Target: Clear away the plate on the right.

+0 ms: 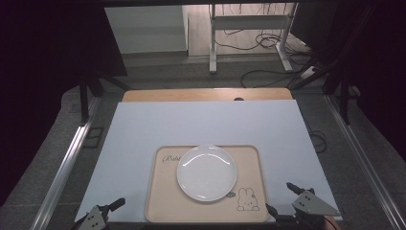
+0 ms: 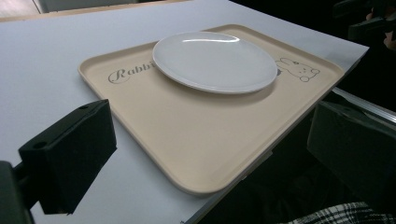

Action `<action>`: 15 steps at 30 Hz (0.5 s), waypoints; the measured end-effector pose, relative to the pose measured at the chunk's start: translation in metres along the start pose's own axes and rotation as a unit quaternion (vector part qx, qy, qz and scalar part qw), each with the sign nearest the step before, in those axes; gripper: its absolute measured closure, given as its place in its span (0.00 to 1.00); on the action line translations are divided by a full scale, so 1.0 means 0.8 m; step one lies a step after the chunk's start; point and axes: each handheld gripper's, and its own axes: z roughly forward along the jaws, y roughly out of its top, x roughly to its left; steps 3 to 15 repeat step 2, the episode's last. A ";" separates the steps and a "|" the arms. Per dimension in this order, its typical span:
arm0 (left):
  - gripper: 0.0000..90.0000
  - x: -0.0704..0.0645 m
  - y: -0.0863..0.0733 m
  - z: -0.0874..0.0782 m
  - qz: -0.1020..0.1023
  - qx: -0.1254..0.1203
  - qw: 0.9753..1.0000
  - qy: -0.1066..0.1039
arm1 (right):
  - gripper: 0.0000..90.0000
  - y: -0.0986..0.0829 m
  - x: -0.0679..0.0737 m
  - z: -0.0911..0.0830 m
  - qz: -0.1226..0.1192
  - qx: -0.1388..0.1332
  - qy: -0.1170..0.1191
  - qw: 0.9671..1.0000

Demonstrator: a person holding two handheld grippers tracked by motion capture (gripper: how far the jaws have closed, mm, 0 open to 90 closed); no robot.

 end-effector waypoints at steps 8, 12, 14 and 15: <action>0.01 0.000 0.000 0.001 0.001 0.001 1.000 -0.001 | 0.09 0.000 0.000 0.000 0.001 0.001 0.001 1.000; 0.01 0.000 0.000 0.001 0.001 0.001 1.000 -0.001 | 0.09 0.000 0.000 0.000 0.001 0.001 0.001 1.000; 0.01 0.000 0.000 0.001 0.001 0.001 1.000 -0.001 | 0.09 0.000 0.000 0.000 0.001 0.001 0.001 1.000; 0.01 0.000 0.000 0.001 0.001 0.001 1.000 -0.001 | 0.09 0.000 0.000 0.000 0.001 0.001 0.001 1.000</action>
